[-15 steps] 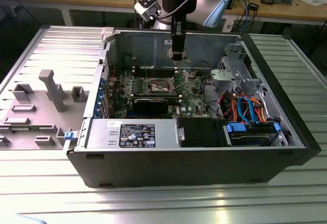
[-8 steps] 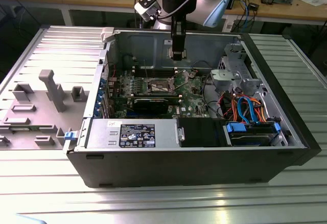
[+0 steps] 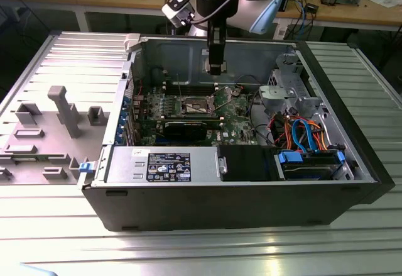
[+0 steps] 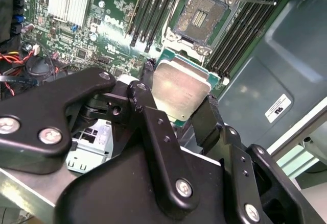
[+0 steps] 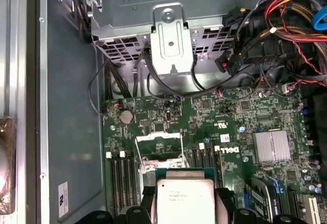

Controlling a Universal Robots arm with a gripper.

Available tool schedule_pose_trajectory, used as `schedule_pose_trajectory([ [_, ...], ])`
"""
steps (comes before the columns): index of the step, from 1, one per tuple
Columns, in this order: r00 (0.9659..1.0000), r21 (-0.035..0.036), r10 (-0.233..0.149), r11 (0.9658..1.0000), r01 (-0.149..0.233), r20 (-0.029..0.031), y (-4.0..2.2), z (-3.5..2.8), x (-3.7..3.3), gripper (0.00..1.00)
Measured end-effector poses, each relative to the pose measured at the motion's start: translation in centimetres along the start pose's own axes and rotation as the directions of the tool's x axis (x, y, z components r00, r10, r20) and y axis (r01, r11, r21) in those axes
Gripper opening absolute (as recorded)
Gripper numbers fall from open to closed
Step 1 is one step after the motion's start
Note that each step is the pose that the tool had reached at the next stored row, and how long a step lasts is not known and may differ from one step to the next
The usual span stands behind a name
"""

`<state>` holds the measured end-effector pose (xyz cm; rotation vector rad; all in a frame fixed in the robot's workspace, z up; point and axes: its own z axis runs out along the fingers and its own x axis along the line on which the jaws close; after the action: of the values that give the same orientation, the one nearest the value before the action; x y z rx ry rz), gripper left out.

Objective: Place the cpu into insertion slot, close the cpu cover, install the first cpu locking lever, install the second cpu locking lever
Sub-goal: 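Place the cpu into insertion slot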

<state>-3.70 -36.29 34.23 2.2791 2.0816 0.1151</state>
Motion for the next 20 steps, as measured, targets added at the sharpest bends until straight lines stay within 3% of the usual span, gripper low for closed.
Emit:
schedule_pose_trajectory([
  [11, 0.9997, 0.001, -0.022, 0.9997, 0.022, -0.0018, -0.56, 1.62, -0.07, 0.55],
  [20, 0.9996, 0.0012, -0.029, 0.9996, 0.029, -0.0034, -0.59, 1.72, -0.07, 0.55],
])
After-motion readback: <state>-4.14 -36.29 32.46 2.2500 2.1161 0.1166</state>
